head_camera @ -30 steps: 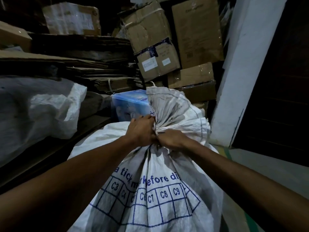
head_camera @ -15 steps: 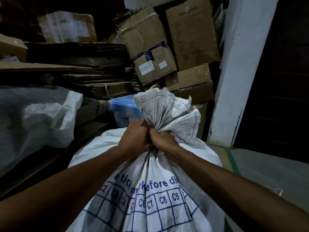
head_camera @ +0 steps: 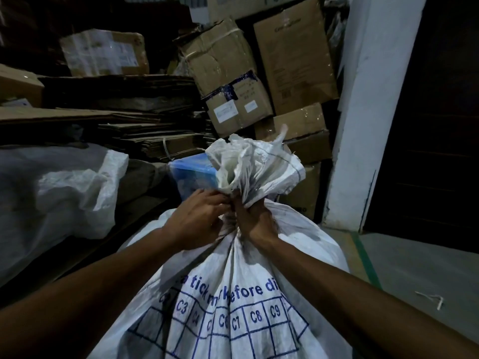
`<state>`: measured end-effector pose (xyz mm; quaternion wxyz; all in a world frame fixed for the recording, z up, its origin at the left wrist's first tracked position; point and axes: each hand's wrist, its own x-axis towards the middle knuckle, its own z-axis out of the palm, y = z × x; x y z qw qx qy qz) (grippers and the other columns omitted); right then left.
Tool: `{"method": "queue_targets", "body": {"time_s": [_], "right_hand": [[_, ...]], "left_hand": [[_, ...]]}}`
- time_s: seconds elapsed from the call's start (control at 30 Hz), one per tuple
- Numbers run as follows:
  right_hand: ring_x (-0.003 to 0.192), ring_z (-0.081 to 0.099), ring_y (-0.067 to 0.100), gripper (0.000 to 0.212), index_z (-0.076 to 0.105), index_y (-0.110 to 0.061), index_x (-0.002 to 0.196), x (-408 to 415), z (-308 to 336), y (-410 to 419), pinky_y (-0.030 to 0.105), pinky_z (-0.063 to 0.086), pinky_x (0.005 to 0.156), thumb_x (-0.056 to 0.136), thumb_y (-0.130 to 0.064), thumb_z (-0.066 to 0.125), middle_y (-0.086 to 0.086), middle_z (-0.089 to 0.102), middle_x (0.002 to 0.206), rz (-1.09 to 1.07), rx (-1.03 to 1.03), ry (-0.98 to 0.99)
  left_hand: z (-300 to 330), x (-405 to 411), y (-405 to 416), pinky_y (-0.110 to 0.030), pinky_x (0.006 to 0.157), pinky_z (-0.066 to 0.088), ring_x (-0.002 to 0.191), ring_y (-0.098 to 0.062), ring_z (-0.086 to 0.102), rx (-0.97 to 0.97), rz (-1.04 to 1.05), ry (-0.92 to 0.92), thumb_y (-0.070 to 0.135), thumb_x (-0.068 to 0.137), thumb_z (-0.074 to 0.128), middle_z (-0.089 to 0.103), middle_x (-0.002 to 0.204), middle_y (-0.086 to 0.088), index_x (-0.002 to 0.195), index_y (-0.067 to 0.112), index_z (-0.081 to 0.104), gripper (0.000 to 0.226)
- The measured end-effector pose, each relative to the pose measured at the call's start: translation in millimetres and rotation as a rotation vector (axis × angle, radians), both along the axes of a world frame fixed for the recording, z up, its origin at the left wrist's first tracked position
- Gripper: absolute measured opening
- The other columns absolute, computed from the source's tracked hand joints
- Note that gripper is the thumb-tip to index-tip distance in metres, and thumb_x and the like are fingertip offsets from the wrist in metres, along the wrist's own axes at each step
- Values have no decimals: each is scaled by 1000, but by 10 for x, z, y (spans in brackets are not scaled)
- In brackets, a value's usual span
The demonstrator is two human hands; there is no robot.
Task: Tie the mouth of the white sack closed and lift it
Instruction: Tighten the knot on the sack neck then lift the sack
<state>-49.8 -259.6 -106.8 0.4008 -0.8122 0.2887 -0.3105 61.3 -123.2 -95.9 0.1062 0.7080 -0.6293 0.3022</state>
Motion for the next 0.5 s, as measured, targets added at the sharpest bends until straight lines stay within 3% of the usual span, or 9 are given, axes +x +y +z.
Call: {"method": "queue_targets", "body": {"time_s": [0.1, 0.2, 0.33, 0.43, 0.5], "right_hand": [[131, 59, 34, 65, 48, -23, 149, 23, -16, -69, 30, 41, 95, 100, -65, 44, 12, 63, 143, 53, -18, -76], [126, 61, 35, 55, 62, -15, 137, 71, -70, -124, 28, 38, 88, 104, -56, 47, 16, 68, 135, 50, -28, -71], [122, 64, 23, 41, 64, -23, 134, 60, -91, -81, 31, 46, 92, 106, -48, 47, 3, 70, 132, 36, -135, -54], [123, 64, 26, 38, 66, -18, 131, 65, -104, -114, 39, 52, 101, 102, -36, 50, 6, 69, 131, 107, -138, 111], [124, 63, 25, 33, 68, -11, 129, 12, -75, -114, 30, 48, 97, 102, -23, 53, 7, 69, 131, 127, -150, 138]], "left_hand": [[122, 17, 29, -41, 89, 50, 115, -31, 60, -70, 52, -138, 8, 73, 76, 69, 125, -10, 132, 18, 65, 61], [176, 80, 67, -51, 102, 47, 132, -38, 55, -126, 71, -310, 9, 80, 73, 59, 141, -14, 141, 14, 54, 65], [122, 195, 124, -62, 123, 25, 159, -41, 25, 8, 78, -515, 13, 91, 56, 27, 174, -5, 161, 27, 40, 74], [130, 235, 140, -65, 127, 8, 163, -40, 7, 71, 50, -628, 11, 91, 54, 10, 178, -2, 167, 31, 26, 84], [202, 206, 100, -67, 127, 0, 164, -37, -4, 106, 27, -685, 14, 93, 55, 5, 179, 1, 168, 32, 21, 85]]}}
